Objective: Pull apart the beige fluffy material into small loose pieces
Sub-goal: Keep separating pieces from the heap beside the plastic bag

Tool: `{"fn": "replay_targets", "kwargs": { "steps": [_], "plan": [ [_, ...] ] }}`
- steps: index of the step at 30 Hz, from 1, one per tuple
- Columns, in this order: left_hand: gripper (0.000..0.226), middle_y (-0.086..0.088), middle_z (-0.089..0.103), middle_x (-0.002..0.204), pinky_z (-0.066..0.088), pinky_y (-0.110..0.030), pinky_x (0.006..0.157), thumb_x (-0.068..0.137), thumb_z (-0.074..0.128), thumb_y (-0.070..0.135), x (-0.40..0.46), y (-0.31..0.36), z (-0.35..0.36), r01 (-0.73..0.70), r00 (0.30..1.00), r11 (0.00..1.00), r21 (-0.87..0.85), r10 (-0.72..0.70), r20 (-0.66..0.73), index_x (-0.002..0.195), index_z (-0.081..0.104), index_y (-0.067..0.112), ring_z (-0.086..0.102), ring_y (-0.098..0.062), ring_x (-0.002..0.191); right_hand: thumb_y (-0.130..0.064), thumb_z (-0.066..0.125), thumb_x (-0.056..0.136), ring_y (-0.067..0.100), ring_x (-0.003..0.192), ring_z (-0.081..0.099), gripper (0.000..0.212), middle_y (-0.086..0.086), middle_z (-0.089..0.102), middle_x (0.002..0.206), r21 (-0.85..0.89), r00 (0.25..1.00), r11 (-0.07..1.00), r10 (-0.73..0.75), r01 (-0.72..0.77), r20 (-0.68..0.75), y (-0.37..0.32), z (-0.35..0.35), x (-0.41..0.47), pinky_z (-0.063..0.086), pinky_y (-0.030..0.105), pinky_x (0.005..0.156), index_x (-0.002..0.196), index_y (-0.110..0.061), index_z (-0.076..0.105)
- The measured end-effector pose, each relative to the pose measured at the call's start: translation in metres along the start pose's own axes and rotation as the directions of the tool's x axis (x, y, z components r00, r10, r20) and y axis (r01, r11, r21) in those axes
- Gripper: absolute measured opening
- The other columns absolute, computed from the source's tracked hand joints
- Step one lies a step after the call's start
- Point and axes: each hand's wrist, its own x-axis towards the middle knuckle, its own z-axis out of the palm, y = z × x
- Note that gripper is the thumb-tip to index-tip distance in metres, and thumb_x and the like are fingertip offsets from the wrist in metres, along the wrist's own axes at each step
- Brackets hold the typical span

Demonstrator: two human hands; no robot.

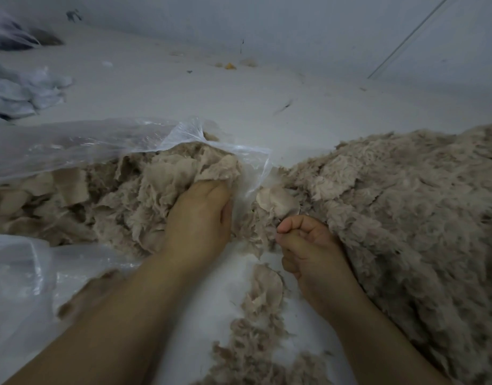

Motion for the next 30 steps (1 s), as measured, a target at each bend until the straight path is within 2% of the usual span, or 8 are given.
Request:
{"fn": "replay_targets", "kwargs": {
  "steps": [2, 4, 7, 9, 16, 20, 24, 30],
  "plan": [
    [0.014, -0.006, 0.066, 0.091, 0.049, -0.033, 0.074, 0.087, 0.055, 0.000, 0.001, -0.001, 0.001, 0.139, 0.984, 0.978, -0.152, -0.154, -0.087, 0.094, 0.067, 0.002, 0.060, -0.023, 0.082, 0.006, 0.053, 0.091, 0.005, 0.040, 0.025, 0.025, -0.006, 0.038, 0.048, 0.002, 1.000, 1.000, 0.000, 0.000, -0.005, 0.000, 0.000, 0.000, 0.025, 0.018, 0.036, 0.077, -0.014, 0.057],
    [0.026, -0.002, 0.066, 0.102, 0.052, -0.025, 0.081, 0.087, 0.055, -0.006, 0.005, -0.005, 0.000, 0.395, 0.877, 0.820, -0.414, -0.470, -0.094, 0.106, 0.066, 0.008, 0.064, -0.019, 0.091, 0.007, 0.053, 0.091, 0.004, 0.039, 0.025, 0.025, -0.006, 0.038, 0.048, 0.004, 1.000, 1.000, 0.001, -0.001, -0.012, -0.001, 0.001, -0.001, 0.025, 0.017, 0.036, 0.077, -0.014, 0.056],
    [0.028, -0.014, 0.066, 0.103, 0.058, -0.036, 0.083, 0.089, 0.048, -0.014, 0.015, -0.011, -0.010, 0.419, 0.621, 0.186, -0.889, -0.773, 0.131, 0.105, 0.060, 0.005, 0.069, -0.029, 0.096, 0.007, 0.053, 0.091, 0.004, 0.039, 0.027, 0.023, -0.007, 0.039, 0.048, -0.004, 1.000, 1.000, -0.003, 0.003, -0.014, -0.001, 0.001, -0.001, 0.025, 0.016, 0.036, 0.079, -0.012, 0.056],
    [0.026, -0.021, 0.065, 0.101, 0.060, -0.044, 0.077, 0.088, 0.046, -0.015, 0.016, -0.011, -0.015, 0.337, 0.574, -0.037, -0.941, -0.784, 0.236, 0.105, 0.059, -0.001, 0.071, -0.035, 0.088, 0.006, 0.053, 0.091, 0.004, 0.039, 0.027, 0.023, -0.008, 0.039, 0.048, -0.001, 1.000, 1.000, -0.003, 0.003, -0.013, -0.001, 0.002, -0.001, 0.025, 0.016, 0.036, 0.078, -0.013, 0.056],
    [0.025, -0.003, 0.063, 0.066, 0.056, -0.035, 0.056, 0.084, 0.047, -0.007, 0.006, 0.001, -0.007, 0.393, 0.715, 0.427, -0.814, -0.698, -0.021, 0.078, 0.063, 0.011, 0.062, -0.019, 0.059, 0.006, 0.054, 0.091, 0.004, 0.039, 0.027, 0.024, -0.007, 0.040, 0.048, -0.003, 1.000, 1.000, -0.007, 0.007, -0.007, -0.002, 0.001, -0.002, 0.026, 0.016, 0.036, 0.077, -0.013, 0.057],
    [0.018, 0.000, 0.064, 0.069, 0.051, -0.029, 0.061, 0.079, 0.050, 0.010, -0.001, 0.005, -0.005, 0.231, 0.922, 0.757, -0.611, -0.371, -0.112, 0.074, 0.066, 0.019, 0.061, -0.019, 0.065, 0.006, 0.053, 0.091, 0.003, 0.039, 0.026, 0.022, -0.008, 0.041, 0.048, 0.013, 1.000, 1.000, -0.014, 0.014, 0.004, -0.001, 0.001, -0.001, 0.025, 0.017, 0.036, 0.079, -0.012, 0.056],
    [0.023, 0.000, 0.067, 0.076, 0.045, -0.010, 0.065, 0.077, 0.053, -0.004, -0.003, 0.002, 0.006, 0.236, 0.969, 0.892, -0.385, -0.245, 0.027, 0.077, 0.071, 0.010, 0.058, -0.008, 0.070, 0.005, 0.055, 0.091, 0.004, 0.039, 0.027, 0.024, -0.006, 0.041, 0.049, -0.004, 1.000, 1.000, -0.013, 0.013, 0.001, 0.000, 0.001, 0.000, 0.025, 0.017, 0.036, 0.077, -0.014, 0.058],
    [0.022, -0.015, 0.064, 0.089, 0.040, -0.013, 0.070, 0.078, 0.052, -0.015, 0.007, -0.016, 0.012, 0.344, 0.939, 0.910, -0.233, -0.341, 0.051, 0.087, 0.068, -0.004, 0.058, -0.024, 0.083, 0.004, 0.056, 0.091, 0.006, 0.041, 0.027, 0.035, -0.004, 0.040, 0.052, -0.004, 1.000, 1.000, -0.009, 0.009, 0.006, 0.000, 0.000, 0.000, 0.025, 0.019, 0.037, 0.069, -0.022, 0.063]
  ]
}}
